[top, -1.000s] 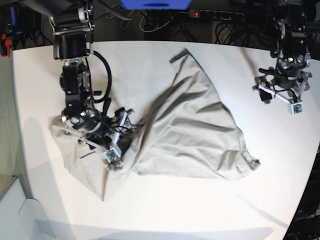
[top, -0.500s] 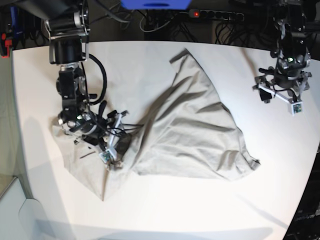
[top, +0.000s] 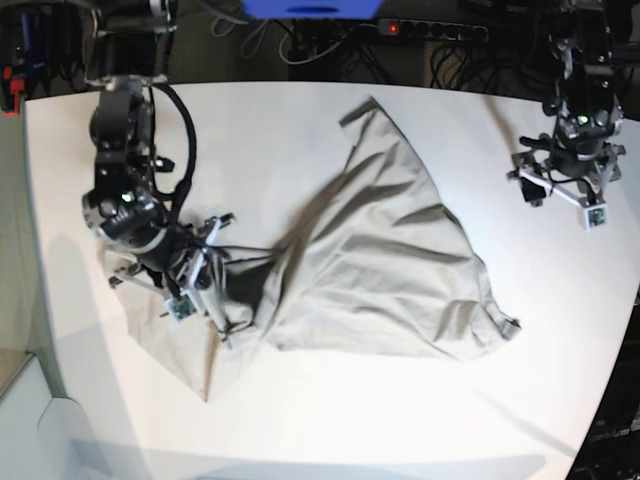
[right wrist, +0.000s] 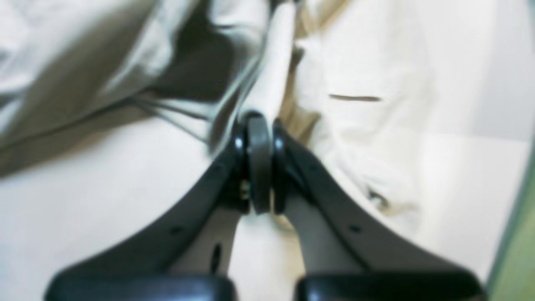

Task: Layout the t-shirt on the table in an organized manner, then fold the t-shirt properly
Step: 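Pull the shirt corner outward with the right gripper and release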

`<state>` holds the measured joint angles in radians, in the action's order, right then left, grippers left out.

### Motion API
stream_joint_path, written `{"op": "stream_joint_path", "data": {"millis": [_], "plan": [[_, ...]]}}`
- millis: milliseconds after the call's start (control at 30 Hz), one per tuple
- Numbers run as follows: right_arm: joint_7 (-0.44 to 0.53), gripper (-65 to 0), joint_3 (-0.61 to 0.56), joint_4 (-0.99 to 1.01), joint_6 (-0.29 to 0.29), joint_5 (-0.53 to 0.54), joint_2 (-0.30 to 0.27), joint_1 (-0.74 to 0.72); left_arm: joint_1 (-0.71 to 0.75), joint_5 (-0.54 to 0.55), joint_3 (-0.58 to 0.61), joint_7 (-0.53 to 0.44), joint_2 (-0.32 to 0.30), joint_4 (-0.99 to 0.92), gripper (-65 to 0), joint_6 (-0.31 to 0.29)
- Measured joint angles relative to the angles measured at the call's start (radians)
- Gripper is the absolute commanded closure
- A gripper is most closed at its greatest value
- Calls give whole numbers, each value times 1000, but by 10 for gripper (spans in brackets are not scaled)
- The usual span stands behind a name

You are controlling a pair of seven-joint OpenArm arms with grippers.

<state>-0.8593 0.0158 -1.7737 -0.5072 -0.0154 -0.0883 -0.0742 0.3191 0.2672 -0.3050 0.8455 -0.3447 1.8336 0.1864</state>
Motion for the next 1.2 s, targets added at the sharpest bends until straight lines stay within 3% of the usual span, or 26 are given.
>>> {"op": "stream_joint_path", "data": {"millis": [167,267,400,433,567,667,733,1100,1200], "plan": [[-56,0,5,-221,0,-4,-48,140,0,-1,-1,3,-2,1,-476,0],[-46,0,16,-232,0,20,-83,206,-1,3,-1,1,1,3,-476,0],[-48,0,117,-230,-5,4,-98,262,-1,-2,-1,2,-3,4,-476,0],[-47,0,150,-230,-21,11,-100,272,-1,-2,-1,3,-2,5,-476,0],[-42,0,318,-230,-180,8,-101,277,-2,2,5,3,-19,5,-478,-19],[-51,0,429,-230,-181,-3,-100,277,-4,-3,-3,3,-21,6,-478,-132],[-56,0,475,-230,-181,-1,-100,280,-13,-3,-2,5,-15,6,-478,-174],[-40,0,527,-138,-181,3,-103,385,-32,-2,2,11,-10,6,-480,-192],[-47,0,527,-112,-181,11,-116,386,-32,-5,1,11,27,6,-481,-193]]}}
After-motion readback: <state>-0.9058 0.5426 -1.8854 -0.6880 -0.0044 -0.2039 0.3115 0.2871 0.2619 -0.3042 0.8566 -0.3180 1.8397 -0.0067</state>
